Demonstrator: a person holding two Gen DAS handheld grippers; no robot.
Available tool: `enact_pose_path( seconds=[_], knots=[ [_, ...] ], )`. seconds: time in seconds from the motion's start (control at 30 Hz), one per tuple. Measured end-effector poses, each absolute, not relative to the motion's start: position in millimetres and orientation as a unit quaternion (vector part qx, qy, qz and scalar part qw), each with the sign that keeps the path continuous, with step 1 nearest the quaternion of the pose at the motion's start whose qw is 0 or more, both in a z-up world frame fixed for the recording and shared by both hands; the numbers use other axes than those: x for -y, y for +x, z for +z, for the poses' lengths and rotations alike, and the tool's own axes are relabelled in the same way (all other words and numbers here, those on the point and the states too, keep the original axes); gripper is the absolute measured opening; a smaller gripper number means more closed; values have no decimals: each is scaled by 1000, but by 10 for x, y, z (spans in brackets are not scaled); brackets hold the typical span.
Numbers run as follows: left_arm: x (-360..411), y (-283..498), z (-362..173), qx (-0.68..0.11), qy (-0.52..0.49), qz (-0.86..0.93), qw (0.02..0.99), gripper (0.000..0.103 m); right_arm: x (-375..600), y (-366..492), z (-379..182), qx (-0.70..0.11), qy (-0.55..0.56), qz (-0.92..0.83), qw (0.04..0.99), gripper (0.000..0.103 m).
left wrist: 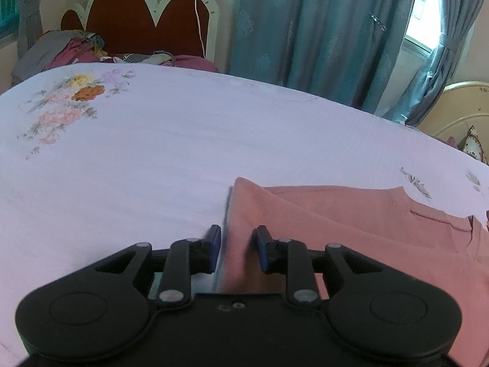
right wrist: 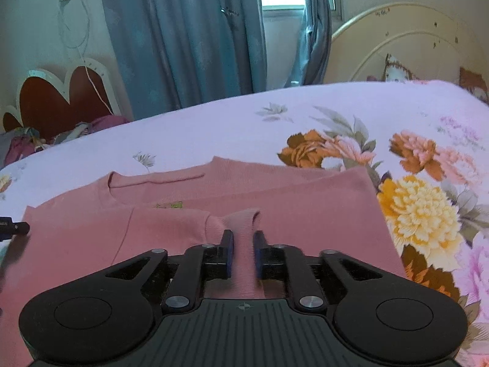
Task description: Fold small clothes
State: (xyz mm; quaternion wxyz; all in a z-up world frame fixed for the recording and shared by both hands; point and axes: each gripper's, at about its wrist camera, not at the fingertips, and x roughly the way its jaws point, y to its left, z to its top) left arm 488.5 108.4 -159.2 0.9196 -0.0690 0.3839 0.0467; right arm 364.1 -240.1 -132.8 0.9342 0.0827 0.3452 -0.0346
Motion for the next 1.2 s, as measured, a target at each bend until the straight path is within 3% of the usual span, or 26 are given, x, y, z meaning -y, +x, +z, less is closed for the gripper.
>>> enact_pose_path(
  seconds=[0.03, 0.07, 0.23, 0.33, 0.57, 0.83, 1.2],
  knots=[
    [-1080, 4869, -1577, -383, -67, 47, 920, 26, 2414, 3632, -1328, -345, 81, -41, 934, 50],
    [-1084, 4857, -1562, -382, -65, 46, 921, 26, 2443, 3610, -1327, -343, 84, -43, 935, 50],
    [-1049, 4739, -1444, -370, -57, 37, 926, 26, 2453, 3509, -1236, -331, 87, -36, 939, 49],
    [-995, 4623, -1352, -362, -53, 24, 930, 29, 2306, 3472, -1193, -329, 61, -10, 942, 38],
    [-702, 4316, -1290, -366, -25, -29, 930, 33, 2007, 3485, -1261, -346, 31, 37, 937, 38],
    [-474, 3987, -1652, -410, 21, -66, 909, 39, 1925, 3403, -1596, -404, -47, 45, 912, 38],
    [-461, 3972, -1670, -405, 29, -54, 912, 40, 2046, 3406, -1675, -404, -27, 36, 913, 38]
  ],
)
